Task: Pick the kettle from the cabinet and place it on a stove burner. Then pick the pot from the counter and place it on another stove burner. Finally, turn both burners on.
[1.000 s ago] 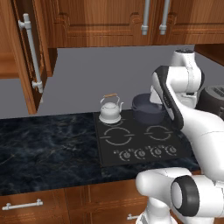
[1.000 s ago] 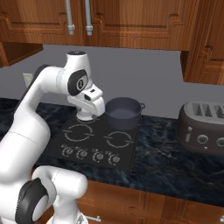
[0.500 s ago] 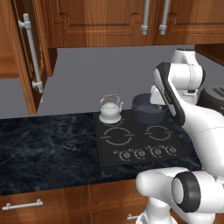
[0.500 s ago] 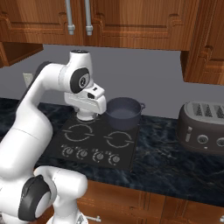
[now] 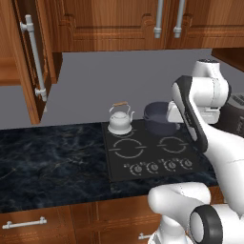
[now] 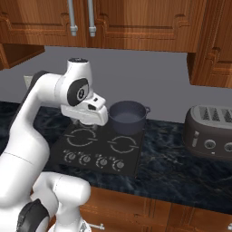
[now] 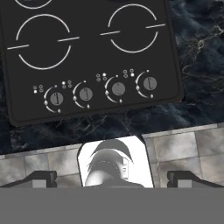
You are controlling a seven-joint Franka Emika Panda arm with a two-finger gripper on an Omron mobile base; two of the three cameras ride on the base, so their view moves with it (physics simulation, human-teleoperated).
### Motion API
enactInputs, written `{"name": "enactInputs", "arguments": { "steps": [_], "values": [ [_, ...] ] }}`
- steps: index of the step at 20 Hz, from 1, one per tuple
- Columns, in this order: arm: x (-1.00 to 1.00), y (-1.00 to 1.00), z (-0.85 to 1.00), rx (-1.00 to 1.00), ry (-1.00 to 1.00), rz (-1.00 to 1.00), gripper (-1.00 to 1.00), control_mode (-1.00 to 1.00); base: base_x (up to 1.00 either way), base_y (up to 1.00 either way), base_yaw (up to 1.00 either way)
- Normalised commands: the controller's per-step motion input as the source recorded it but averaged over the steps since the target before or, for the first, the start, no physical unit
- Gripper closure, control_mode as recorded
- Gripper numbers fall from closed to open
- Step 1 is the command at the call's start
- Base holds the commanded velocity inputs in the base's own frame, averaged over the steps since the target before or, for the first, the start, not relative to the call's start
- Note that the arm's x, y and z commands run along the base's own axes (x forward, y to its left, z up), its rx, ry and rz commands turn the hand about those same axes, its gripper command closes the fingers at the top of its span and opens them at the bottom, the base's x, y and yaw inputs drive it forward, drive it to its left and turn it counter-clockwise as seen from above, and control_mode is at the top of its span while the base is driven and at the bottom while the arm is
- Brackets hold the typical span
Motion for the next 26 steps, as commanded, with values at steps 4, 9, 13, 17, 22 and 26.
{"name": "enactInputs", "arguments": {
  "steps": [4, 9, 13, 17, 22, 26],
  "values": [
    [-0.12, 0.02, -0.17, 0.00, 0.00, 0.00, -1.00, -1.00, 0.00, 0.00, 0.00],
    [-0.01, 0.04, -0.22, 0.00, 0.00, 0.00, -1.00, -1.00, 0.00, 0.00, 0.00],
    [0.00, 0.00, -0.26, 0.00, 0.00, 0.00, -1.00, -1.00, 0.00, 0.00, 0.00],
    [-0.03, 0.00, -0.29, 0.00, -0.01, 0.01, -1.00, -1.00, 0.00, 0.00, 0.00],
    [-0.01, 0.00, -0.31, 0.00, 0.00, 0.02, -1.00, -1.00, 0.00, 0.00, 0.00],
    [0.00, 0.00, -0.29, 0.00, 0.00, 0.06, -1.00, -1.00, 0.00, 0.00, 0.00]
  ]
}}
